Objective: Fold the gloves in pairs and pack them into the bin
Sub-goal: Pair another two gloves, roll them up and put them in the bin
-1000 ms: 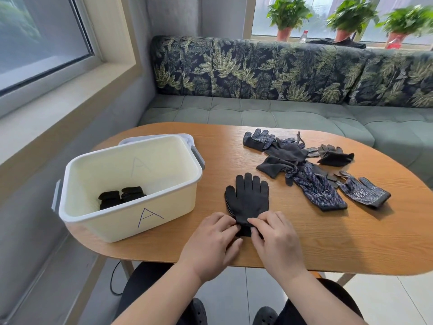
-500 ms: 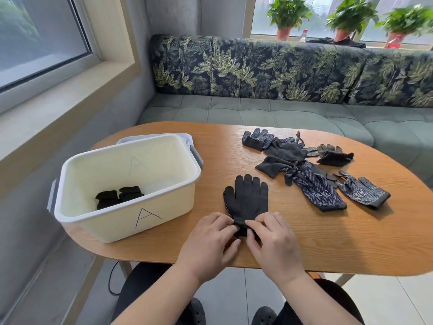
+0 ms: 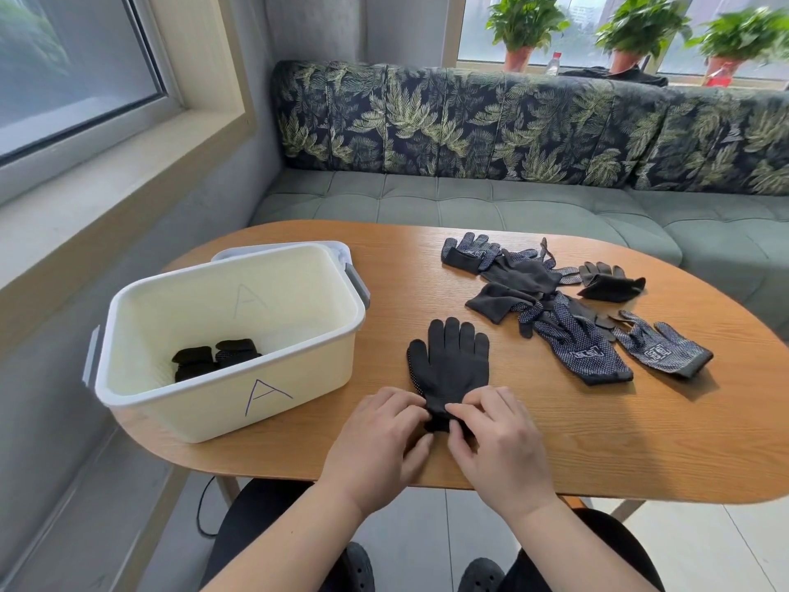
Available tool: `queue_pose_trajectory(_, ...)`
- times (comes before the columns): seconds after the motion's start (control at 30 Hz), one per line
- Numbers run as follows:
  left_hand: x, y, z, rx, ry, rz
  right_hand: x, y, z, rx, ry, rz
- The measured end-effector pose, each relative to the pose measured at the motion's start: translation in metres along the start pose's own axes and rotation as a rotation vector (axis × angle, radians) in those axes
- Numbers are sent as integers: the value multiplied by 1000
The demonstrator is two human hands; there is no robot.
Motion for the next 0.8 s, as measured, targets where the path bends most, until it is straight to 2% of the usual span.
queue_pose_trajectory(0.4, -5, -1, -4, -16, 68, -102, -1, -4, 3, -85, -25, 38)
queue_pose_trajectory(0.6, -2, 0, 3, -2, -1, -4, 3, -9, 2, -78, -83, 59)
queue_pose_trajectory(0.7, -1, 0, 3, 16, -18, 17, 6, -23, 19, -191, -94, 82)
queue_pose_trajectory(0.8, -2, -1, 2, 24, -18, 25, 5, -43, 37, -293, 10, 106)
Point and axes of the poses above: each hand's wrist, its own y-axis away from the middle knuckle, its own z-axis out of the palm, x = y × z, the point moved 7 cm from there along -y, towards the middle knuckle, and after that the axes turned 3 degrees about z, right-handed, at the moved point
